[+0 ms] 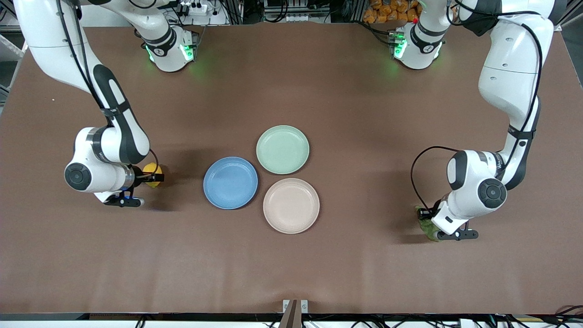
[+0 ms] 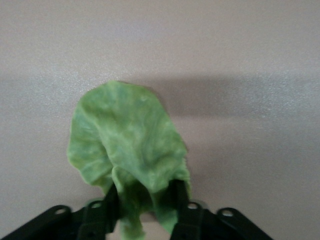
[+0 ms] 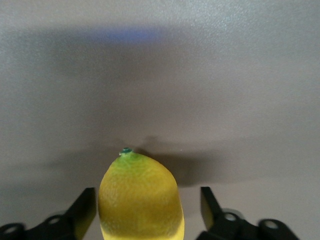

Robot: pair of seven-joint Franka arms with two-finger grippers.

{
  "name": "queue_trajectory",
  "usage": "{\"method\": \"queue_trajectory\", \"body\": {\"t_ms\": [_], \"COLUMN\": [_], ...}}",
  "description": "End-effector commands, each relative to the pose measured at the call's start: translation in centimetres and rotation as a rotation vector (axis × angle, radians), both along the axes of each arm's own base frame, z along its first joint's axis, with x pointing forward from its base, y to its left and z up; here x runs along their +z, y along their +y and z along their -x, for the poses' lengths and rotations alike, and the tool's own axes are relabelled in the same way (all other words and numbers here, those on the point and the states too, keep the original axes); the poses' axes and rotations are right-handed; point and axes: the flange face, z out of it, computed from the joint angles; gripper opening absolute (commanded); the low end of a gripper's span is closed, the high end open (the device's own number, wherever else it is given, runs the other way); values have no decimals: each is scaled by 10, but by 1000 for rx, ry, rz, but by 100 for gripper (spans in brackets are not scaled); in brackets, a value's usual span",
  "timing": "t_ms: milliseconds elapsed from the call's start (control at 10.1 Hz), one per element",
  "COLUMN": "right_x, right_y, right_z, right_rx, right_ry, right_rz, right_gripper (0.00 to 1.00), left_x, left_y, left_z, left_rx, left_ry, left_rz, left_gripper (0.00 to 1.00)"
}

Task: Place lemon and lettuce in plates
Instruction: 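Carry the lemon onto the blue plate while the left gripper carries lettuce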

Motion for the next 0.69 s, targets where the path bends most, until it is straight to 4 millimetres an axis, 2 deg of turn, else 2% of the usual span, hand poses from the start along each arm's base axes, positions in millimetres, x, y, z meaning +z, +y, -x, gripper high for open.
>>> {"method": "queue_trajectory", "body": {"t_ms": [0, 99, 198, 297, 396, 495, 593], "right_x": [1, 9, 41, 77, 105, 115, 121], "right_y": [2, 4, 0, 6, 19, 53, 76], "right_z": [0, -2, -8, -22, -34, -38, -40], "right_rx": [5, 7, -5, 28, 56, 83, 47], "right_ry": [-3, -8, 24, 51, 65, 65, 55], "right_rz": [-13, -18, -76, -135, -155, -166, -174], "right_gripper": [27, 19, 5, 0, 0, 0, 0], "left_x": [-1, 1, 6, 15, 22, 35, 48], "left_y": [-8, -18, -37, -59, -85, -113, -149], "left_z": [3, 3, 5, 7, 12, 17, 26], "left_rx": [-6, -7, 22, 55, 90, 141, 180], "left_ry": [-6, -7, -8, -13, -8, -11, -23], "left_rz": [-8, -4, -3, -2, -4, -2, 4], "left_gripper": [0, 0, 0, 0, 0, 0, 0]}}
